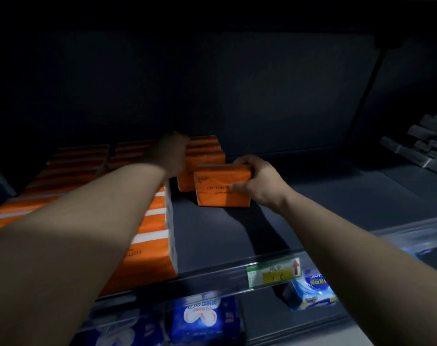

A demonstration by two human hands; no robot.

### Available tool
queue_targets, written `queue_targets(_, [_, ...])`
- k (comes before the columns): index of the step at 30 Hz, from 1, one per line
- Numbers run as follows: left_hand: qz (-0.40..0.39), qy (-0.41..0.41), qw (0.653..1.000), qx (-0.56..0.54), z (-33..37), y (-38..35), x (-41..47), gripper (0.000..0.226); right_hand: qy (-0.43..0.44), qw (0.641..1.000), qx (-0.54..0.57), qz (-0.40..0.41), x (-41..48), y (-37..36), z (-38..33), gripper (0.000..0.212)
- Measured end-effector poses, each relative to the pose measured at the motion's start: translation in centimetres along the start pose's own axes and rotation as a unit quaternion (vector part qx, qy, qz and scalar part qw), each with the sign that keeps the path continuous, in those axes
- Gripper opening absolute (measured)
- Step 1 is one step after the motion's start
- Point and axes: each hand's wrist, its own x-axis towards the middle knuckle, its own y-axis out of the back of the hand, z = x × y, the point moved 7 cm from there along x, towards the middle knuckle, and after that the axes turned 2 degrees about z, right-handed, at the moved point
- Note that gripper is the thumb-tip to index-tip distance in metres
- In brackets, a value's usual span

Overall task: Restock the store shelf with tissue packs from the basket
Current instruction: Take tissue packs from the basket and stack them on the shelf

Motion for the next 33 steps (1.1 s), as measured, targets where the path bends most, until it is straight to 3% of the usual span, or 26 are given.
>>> queue_targets(7, [0.091, 0.044, 0.993, -0.063, -1.8, 2.9, -1.6, 0.026, 0.024, 0.991, -0.104, 0.082, 1.5, -1.8, -1.3, 0.048])
queue_targets(11, [0.083, 0.061, 0.99, -0.092, -1.8, 2.9, -2.9, 0.027, 0.026, 0.986, -0.135, 0.093, 1.7, -2.6, -1.9, 0.045])
queue_targets(18, [0.057, 0.067, 0.992, -0.092, -0.5, 2.9, -5.0, 0.031, 0.062, 0.975, -0.202, 0.064, -0.1, -2.7, -2.4, 0.058])
queue_targets(22, [0.053, 0.049, 0.995, -0.076, 1.8, 3.1, -7.2, 0.031, 0.115, 0.955, -0.262, 0.077, -3.1, -0.9, -3.4, 0.047])
queue_targets(25, [0.064, 0.025, 0.997, -0.033, 4.6, 3.4, -9.5, 0.035, 0.142, 0.926, -0.341, 0.08, -6.1, 1.0, -3.7, 0.051])
queue_targets(33, [0.029, -0.062, 0.998, -0.018, 13.8, 1.9, -15.1, 0.038, 0.1, 0.902, -0.414, 0.074, -16.0, 8.2, -0.9, 0.052])
